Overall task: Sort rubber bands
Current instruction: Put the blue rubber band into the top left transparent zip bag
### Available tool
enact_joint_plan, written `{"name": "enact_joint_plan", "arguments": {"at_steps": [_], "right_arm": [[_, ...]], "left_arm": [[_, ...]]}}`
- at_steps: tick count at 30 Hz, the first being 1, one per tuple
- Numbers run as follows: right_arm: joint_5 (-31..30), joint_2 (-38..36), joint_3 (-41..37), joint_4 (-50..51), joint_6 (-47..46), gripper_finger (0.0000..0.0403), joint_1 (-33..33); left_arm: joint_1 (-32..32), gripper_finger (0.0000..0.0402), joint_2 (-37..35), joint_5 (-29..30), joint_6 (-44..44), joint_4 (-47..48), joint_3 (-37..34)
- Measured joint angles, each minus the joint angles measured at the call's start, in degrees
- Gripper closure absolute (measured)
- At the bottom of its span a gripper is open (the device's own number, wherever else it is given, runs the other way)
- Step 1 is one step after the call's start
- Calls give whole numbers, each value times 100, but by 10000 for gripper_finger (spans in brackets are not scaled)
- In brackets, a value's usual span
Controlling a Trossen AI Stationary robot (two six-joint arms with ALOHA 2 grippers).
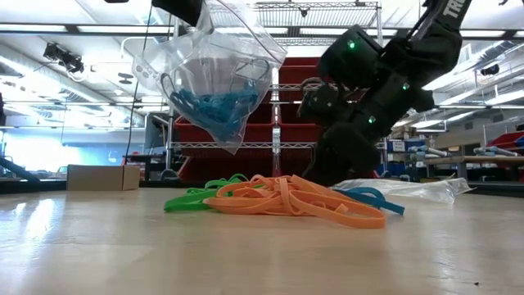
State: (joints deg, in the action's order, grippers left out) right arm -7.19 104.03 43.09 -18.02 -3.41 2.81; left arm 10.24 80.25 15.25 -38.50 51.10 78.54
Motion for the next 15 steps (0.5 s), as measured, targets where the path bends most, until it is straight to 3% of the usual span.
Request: {"name": "enact_joint_plan", "arguments": {"at_steps": [5, 10, 15], "right_arm": [[392, -11, 13, 44, 58, 394, -117], [274, -79, 7, 39, 67, 401, -100], [-174, -654, 9, 194, 173, 402, 19]], "left_arm": [[0, 400, 0, -2, -4, -35, 0], [0, 400, 0, -2, -1, -45, 0], [0, 400, 0, -9, 4, 8, 0]]}}
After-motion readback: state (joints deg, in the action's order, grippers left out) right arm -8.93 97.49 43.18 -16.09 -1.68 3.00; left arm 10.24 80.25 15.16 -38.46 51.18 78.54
